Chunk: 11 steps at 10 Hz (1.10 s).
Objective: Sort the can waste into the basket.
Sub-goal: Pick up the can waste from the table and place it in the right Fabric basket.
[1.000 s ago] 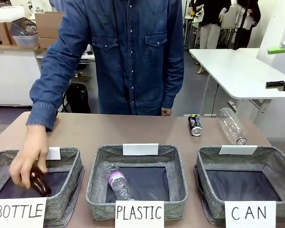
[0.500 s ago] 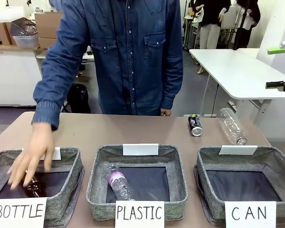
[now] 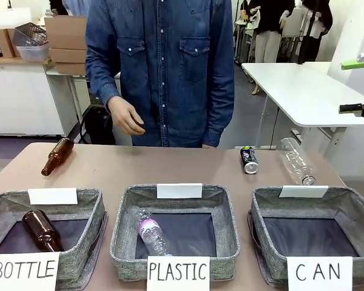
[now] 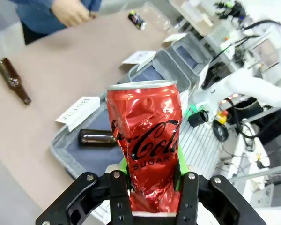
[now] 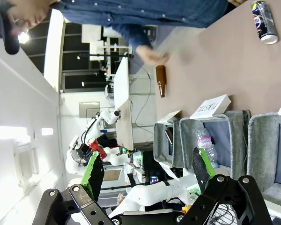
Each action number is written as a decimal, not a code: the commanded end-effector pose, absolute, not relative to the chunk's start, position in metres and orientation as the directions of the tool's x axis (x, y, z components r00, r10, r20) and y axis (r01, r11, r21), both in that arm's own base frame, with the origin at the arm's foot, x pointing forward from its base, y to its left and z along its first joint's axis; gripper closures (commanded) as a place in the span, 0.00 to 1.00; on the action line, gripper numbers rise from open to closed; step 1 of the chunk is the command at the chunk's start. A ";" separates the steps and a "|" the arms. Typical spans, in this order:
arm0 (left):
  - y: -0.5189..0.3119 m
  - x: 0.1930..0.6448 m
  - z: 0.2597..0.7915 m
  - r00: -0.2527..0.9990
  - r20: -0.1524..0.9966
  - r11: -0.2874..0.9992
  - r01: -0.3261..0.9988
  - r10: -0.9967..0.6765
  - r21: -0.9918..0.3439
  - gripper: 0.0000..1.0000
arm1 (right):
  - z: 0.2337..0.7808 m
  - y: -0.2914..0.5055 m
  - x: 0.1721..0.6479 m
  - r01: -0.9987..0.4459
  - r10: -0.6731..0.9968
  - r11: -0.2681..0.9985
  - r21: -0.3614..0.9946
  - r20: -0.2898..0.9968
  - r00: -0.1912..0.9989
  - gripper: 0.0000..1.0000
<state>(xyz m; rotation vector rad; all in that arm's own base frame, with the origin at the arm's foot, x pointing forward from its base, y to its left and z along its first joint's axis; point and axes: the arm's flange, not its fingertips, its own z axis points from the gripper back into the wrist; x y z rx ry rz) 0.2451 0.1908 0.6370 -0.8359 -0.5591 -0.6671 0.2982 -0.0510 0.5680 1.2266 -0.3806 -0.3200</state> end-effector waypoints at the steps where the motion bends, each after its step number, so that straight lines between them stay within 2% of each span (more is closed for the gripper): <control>1: 0.200 0.232 0.633 0.679 0.697 0.514 0.693 -0.231 -0.505 0.62 | 0.569 -0.049 0.301 0.004 -0.435 0.292 0.956 0.129 0.891 0.00; 3: 0.172 0.243 0.629 0.667 0.702 0.524 0.703 -0.251 -0.480 0.62 | 0.569 -0.049 0.301 0.004 -0.435 0.292 0.956 0.129 0.891 0.00; 5: 0.112 0.273 0.630 0.613 0.725 0.491 0.759 -0.315 -0.428 0.62 | 0.569 -0.049 0.301 0.004 -0.435 0.292 0.956 0.129 0.891 0.00; 8: -0.024 0.307 0.634 0.431 0.825 0.258 0.898 -0.365 -0.356 0.62 | 0.569 -0.049 0.301 0.004 -0.435 0.292 0.956 0.129 0.891 0.00; 10: -0.140 0.316 0.633 0.291 0.851 0.084 0.955 -0.437 -0.283 0.62 | 0.569 -0.049 0.301 0.004 -0.435 0.292 0.956 0.129 0.891 0.00; 11: -0.194 0.319 0.631 0.226 0.856 0.045 0.972 -0.464 -0.233 0.62 | 0.568 -0.051 0.298 0.033 -0.435 0.309 0.951 0.110 0.893 0.00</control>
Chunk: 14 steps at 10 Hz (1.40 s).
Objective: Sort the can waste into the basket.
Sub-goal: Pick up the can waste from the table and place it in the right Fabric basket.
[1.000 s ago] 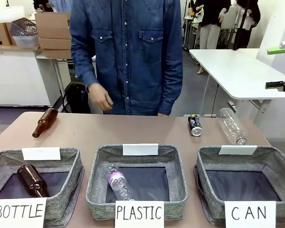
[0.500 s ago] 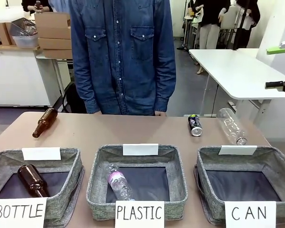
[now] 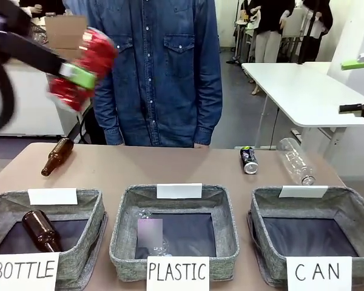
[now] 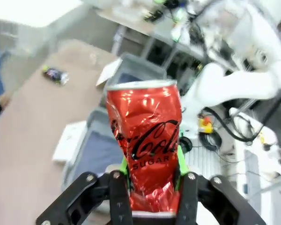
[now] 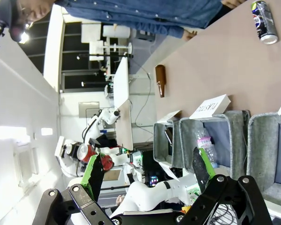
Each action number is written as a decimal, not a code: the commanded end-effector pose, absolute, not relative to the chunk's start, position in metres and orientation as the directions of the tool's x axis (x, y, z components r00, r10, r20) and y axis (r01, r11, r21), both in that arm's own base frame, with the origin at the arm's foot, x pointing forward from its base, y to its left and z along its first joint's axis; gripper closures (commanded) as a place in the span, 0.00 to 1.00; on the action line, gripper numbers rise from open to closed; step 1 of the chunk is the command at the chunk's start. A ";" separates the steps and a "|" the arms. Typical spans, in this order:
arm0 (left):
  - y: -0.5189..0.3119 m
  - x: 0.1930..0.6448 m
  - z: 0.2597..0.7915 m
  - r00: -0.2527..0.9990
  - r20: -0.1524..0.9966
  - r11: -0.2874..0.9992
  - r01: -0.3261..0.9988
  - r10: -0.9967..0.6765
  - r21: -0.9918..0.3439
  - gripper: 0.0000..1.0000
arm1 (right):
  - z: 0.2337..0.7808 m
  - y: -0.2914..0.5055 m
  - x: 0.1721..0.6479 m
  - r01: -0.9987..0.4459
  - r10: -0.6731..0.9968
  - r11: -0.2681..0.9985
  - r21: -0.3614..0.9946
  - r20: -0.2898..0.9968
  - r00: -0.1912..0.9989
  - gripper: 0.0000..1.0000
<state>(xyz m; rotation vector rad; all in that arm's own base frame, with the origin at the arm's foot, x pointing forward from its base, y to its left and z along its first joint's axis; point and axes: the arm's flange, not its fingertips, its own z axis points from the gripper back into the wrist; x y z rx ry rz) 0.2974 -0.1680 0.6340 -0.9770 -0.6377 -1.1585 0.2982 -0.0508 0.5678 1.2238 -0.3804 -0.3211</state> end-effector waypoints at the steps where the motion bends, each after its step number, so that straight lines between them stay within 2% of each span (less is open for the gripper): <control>1: -0.248 0.319 0.625 0.187 0.853 -0.053 0.969 -0.488 -0.243 0.62 | 0.576 -0.068 0.282 0.038 -0.413 0.307 0.951 0.098 0.906 0.00; 3: -0.349 0.316 0.598 0.059 0.816 -0.211 0.953 -0.575 -0.218 0.62 | 0.594 -0.112 0.237 0.055 -0.398 0.306 0.950 0.075 0.914 0.00; 6: -0.462 0.293 0.545 -0.062 0.767 -0.370 0.898 -0.639 -0.236 0.62 | 0.602 -0.185 0.125 0.015 -0.449 0.283 0.959 0.119 0.886 0.00; 7: -0.494 0.281 0.531 -0.105 0.763 -0.390 0.898 -0.638 -0.202 0.62 | 0.595 -0.195 0.102 0.015 -0.517 0.272 0.962 0.134 0.845 0.00; 8: -0.521 0.272 0.515 -0.183 0.752 -0.401 0.909 -0.634 -0.116 0.62 | 0.600 -0.166 0.146 0.015 -0.445 0.292 0.956 0.122 0.887 0.00; 11: -0.559 0.267 0.486 -0.280 0.750 -0.416 0.910 -0.599 0.008 0.62 | 0.600 -0.166 0.146 0.015 -0.445 0.292 0.956 0.122 0.887 0.00; 14: -0.573 0.285 0.461 -0.362 0.708 -0.374 0.915 -0.606 0.148 0.62 | 0.600 -0.166 0.146 0.015 -0.445 0.292 0.956 0.122 0.887 0.00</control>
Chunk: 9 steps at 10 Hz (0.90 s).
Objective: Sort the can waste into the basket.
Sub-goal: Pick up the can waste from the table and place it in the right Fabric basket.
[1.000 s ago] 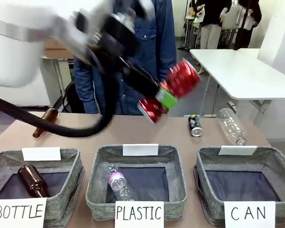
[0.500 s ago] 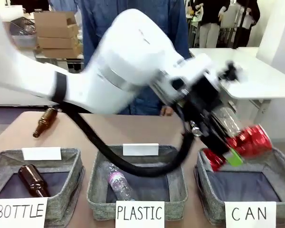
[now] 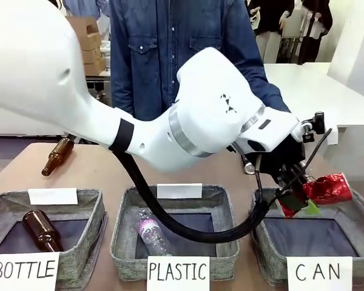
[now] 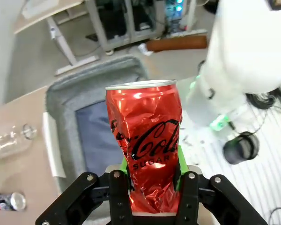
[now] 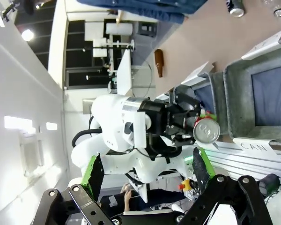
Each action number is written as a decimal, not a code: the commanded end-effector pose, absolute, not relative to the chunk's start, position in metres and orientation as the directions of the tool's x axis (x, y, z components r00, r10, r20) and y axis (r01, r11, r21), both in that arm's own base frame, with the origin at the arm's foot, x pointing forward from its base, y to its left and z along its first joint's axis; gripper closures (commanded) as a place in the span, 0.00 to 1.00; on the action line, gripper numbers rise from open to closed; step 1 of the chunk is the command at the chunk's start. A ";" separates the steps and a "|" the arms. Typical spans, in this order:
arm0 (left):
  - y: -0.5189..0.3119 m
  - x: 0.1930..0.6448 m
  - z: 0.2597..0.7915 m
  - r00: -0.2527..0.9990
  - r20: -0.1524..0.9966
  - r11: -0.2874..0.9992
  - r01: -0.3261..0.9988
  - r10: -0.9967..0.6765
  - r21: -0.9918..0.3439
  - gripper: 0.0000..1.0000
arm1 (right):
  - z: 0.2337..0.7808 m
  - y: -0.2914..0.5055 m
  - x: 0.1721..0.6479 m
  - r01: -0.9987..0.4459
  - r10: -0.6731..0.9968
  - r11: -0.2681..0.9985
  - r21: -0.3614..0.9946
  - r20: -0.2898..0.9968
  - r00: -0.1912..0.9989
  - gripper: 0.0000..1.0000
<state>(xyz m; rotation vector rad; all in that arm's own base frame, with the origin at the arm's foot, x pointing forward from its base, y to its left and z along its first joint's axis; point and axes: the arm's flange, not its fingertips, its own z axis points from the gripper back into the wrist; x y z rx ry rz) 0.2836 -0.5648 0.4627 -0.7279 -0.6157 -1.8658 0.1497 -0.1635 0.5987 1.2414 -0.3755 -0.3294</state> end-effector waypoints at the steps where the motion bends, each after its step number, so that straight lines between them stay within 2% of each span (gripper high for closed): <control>1: -0.575 0.287 0.457 -0.360 0.706 -0.388 0.912 -0.610 0.131 0.62 | 0.600 -0.166 0.146 0.015 -0.445 0.292 0.956 0.122 0.887 0.00; 5: -0.575 0.291 0.456 -0.344 0.706 -0.390 0.915 -0.619 0.104 0.62 | 0.600 -0.166 0.146 0.015 -0.445 0.292 0.956 0.122 0.887 0.00; 6: -0.574 0.292 0.455 -0.354 0.701 -0.401 0.910 -0.619 0.105 0.42 | 0.600 -0.166 0.146 0.015 -0.445 0.292 0.956 0.122 0.887 0.00; 7: -0.573 0.292 0.456 -0.361 0.702 -0.408 0.906 -0.613 0.109 0.04 | 0.600 -0.166 0.146 0.015 -0.445 0.292 0.956 0.122 0.887 0.00; 9: -0.572 0.290 0.456 -0.361 0.708 -0.411 0.905 -0.608 0.108 0.00 | 0.600 -0.166 0.146 0.015 -0.445 0.292 0.956 0.122 0.887 0.00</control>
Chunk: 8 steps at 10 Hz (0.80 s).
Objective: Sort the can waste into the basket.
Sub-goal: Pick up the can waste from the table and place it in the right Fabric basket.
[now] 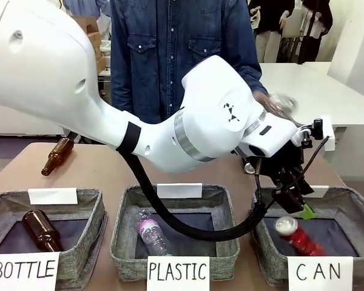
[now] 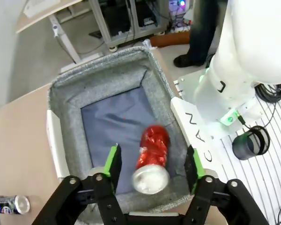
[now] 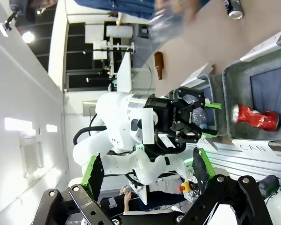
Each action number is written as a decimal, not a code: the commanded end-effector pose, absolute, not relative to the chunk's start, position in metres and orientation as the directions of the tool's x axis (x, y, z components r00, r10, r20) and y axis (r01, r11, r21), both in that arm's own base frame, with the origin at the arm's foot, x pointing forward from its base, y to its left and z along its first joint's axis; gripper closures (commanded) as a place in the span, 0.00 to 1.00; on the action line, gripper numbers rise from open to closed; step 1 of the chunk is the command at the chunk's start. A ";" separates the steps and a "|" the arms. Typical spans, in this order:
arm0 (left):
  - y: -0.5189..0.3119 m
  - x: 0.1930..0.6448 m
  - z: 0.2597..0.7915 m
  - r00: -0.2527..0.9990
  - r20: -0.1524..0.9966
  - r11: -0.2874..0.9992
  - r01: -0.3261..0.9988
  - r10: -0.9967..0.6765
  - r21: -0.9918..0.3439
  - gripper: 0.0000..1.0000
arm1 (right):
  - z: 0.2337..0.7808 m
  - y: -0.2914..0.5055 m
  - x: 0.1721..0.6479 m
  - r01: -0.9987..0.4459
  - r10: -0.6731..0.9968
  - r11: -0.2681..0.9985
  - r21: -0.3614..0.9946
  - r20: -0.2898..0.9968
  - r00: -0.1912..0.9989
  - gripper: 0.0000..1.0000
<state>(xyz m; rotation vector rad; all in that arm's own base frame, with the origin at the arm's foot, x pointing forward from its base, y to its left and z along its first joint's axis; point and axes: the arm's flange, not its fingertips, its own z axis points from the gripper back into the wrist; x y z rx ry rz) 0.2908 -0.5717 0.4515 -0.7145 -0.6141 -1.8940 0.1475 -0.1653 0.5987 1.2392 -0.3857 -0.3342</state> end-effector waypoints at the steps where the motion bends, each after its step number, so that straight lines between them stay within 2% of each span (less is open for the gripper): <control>1: -0.571 0.290 0.456 -0.359 0.711 -0.411 0.905 -0.605 0.107 0.00 | 0.600 -0.166 0.146 0.015 -0.445 0.292 0.956 0.122 0.887 0.00; 5: -0.551 0.294 0.469 -0.291 0.737 -0.373 0.926 -0.610 0.056 0.00 | 0.600 -0.166 0.146 0.015 -0.445 0.292 0.956 0.122 0.887 0.00; 7: -0.518 0.277 0.498 -0.213 0.724 -0.350 0.936 -0.656 -0.042 0.00 | 0.600 -0.166 0.146 0.015 -0.445 0.292 0.956 0.122 0.887 0.00; 8: -0.487 0.270 0.518 -0.178 0.667 -0.342 0.932 -0.724 -0.123 0.00 | 0.600 -0.166 0.146 0.015 -0.445 0.292 0.956 0.122 0.887 0.00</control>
